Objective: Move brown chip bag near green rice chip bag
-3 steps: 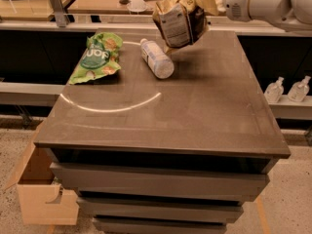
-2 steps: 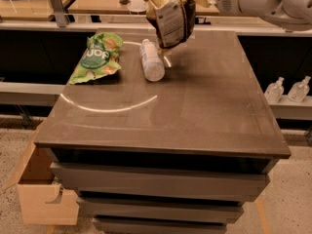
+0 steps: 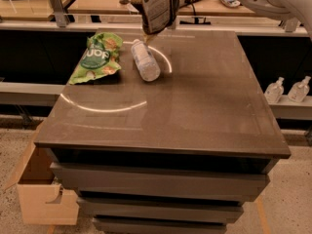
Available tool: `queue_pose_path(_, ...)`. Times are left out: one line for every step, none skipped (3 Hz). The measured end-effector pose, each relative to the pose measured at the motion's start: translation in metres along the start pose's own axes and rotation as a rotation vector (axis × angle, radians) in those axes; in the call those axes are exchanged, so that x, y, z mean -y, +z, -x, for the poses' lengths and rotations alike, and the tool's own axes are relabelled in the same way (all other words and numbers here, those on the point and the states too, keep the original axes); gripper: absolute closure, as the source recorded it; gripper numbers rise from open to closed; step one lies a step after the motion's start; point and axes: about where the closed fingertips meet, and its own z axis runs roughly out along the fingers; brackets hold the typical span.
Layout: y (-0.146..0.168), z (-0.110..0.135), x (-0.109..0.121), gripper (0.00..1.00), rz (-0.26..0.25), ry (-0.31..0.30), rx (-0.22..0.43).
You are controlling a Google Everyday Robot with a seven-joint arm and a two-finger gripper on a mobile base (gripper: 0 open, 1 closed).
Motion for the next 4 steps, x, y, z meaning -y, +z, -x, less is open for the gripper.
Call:
queue_pose_path(0.009, 0.012, -0.002, 1.00, 0.010, -0.023, 0.029)
queue_pose_path(0.016, 0.026, 0.009, 1.00, -0.001, -0.065, 0.054)
queue_pose_path(0.021, 0.018, 0.002, 1.00, 0.013, -0.072, 0.035)
queue_pose_path(0.033, -0.008, -0.018, 1.00, 0.040, -0.047, -0.016)
